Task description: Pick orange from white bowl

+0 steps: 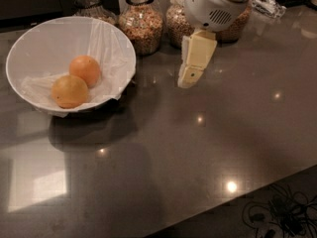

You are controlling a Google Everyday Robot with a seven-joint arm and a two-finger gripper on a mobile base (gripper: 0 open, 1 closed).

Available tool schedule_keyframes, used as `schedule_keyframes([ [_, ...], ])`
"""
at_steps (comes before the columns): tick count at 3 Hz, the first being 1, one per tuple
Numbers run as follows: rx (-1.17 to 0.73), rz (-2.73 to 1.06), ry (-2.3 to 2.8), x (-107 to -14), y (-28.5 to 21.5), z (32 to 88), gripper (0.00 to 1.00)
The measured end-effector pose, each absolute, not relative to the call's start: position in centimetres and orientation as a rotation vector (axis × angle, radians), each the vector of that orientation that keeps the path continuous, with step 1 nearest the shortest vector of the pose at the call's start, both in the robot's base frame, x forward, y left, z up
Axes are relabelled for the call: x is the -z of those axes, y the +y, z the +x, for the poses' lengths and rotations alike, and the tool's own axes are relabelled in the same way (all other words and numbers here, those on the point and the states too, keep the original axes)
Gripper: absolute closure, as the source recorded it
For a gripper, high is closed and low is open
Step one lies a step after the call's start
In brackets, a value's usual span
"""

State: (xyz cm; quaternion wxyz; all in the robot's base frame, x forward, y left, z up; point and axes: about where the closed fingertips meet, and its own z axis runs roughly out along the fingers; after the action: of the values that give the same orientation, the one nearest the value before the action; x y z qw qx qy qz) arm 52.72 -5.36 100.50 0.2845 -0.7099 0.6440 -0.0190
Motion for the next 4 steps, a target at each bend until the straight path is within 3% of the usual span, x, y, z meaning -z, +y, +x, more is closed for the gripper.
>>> schedule_keyframes([
  [2, -0.169, -2.07, 1.407, -96.8, 5.3, 57.9, 0.0],
  [4, -0.286, -2.152, 1.255, -93.0, 12.4, 62.1, 0.0],
])
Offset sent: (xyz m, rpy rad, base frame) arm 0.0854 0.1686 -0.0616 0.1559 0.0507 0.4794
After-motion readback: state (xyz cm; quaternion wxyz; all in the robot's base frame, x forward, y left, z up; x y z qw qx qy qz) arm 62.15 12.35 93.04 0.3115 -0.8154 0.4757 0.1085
